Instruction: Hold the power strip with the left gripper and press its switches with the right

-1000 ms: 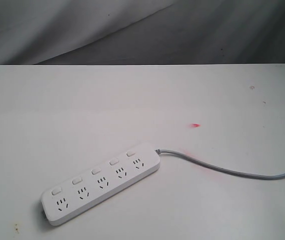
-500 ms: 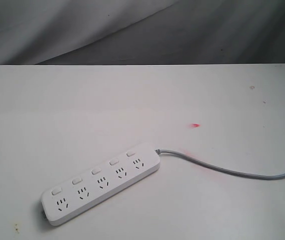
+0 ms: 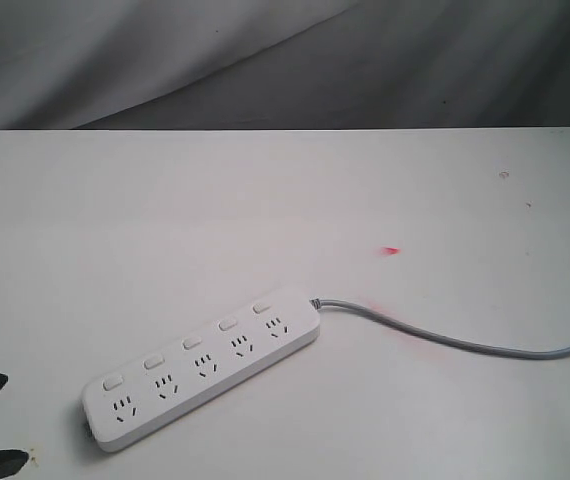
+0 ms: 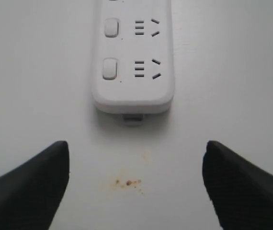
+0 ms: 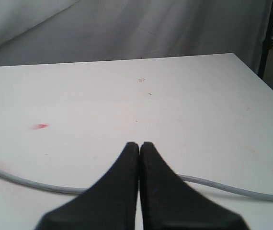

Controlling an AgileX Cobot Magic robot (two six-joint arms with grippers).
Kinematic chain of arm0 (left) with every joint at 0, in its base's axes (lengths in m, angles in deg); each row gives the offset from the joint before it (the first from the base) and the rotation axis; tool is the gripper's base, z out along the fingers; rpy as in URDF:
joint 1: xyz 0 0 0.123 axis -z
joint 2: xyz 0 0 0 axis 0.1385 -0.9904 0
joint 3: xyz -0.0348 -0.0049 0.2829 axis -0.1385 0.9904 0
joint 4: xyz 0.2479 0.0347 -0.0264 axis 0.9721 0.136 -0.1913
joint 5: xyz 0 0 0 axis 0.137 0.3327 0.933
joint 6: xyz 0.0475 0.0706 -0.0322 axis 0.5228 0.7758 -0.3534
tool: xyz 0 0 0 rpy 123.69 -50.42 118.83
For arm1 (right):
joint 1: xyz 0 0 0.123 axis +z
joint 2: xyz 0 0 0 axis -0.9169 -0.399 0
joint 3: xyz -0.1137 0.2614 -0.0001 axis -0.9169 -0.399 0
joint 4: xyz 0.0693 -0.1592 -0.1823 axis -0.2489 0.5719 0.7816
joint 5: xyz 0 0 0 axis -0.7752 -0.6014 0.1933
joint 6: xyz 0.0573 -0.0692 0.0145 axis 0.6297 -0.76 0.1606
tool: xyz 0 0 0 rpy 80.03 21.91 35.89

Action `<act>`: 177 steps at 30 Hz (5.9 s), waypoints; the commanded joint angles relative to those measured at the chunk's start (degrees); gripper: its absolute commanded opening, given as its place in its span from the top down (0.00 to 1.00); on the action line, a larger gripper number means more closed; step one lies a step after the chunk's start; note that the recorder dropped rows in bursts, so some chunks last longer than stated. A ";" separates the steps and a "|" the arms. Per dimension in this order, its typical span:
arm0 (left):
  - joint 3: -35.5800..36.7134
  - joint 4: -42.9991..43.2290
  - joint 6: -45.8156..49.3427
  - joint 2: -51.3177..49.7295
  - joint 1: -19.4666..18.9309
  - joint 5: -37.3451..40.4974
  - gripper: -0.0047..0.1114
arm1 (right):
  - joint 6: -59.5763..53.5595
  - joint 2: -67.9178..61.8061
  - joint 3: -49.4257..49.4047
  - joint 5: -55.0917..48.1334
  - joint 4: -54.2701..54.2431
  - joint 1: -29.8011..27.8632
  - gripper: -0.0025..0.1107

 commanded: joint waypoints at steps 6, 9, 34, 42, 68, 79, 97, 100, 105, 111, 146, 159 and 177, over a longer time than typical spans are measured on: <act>-0.41 -13.93 0.47 -13.63 17.87 -19.99 0.22 | -0.55 0.35 -0.20 0.24 0.18 -0.17 0.98; -2.43 -14.30 0.47 -13.61 21.25 -20.00 0.17 | -0.55 0.35 -0.20 0.24 0.18 -0.17 0.98; -8.09 -15.52 0.47 -23.98 27.18 -21.38 0.17 | -0.55 0.35 -0.20 0.24 0.18 -0.17 0.98; -8.09 -15.52 0.47 -29.94 27.18 -21.42 0.17 | -0.55 0.35 -0.20 0.24 0.18 -0.17 0.98; -8.09 -15.22 0.47 -30.21 27.18 -22.69 0.40 | -0.55 0.35 -0.20 0.24 0.18 -0.17 0.98; -8.09 -15.22 0.47 -30.21 27.18 -22.69 0.40 | -0.55 0.35 -0.20 0.24 0.18 -0.17 0.98; -8.09 -15.09 0.47 -30.21 27.18 -22.69 0.40 | -1.42 0.35 -0.20 14.07 6.30 -0.17 0.98; -8.09 -15.09 0.47 -30.21 27.18 -22.69 0.40 | -5.35 0.35 -0.20 21.06 10.60 -0.17 0.98; -8.09 -15.09 0.47 -30.21 27.18 -22.69 0.40 | -7.24 0.35 -0.20 31.06 12.44 -0.17 0.98; -8.09 -15.09 0.47 -30.21 27.18 -22.69 0.40 | -6.21 0.35 -0.20 55.01 8.49 -0.17 0.98; -8.09 -15.34 0.47 -30.21 27.18 -22.69 0.40 | -36.75 -69.57 69.01 -24.53 -33.36 0.06 0.98; -8.09 -15.34 0.47 -30.21 27.18 -22.69 0.40 | -78.89 -88.20 69.00 -35.84 -56.28 0.90 0.98; -8.09 -15.34 0.47 -30.21 27.18 -22.69 0.40 | -102.54 -126.81 95.31 -43.73 -57.36 30.61 0.98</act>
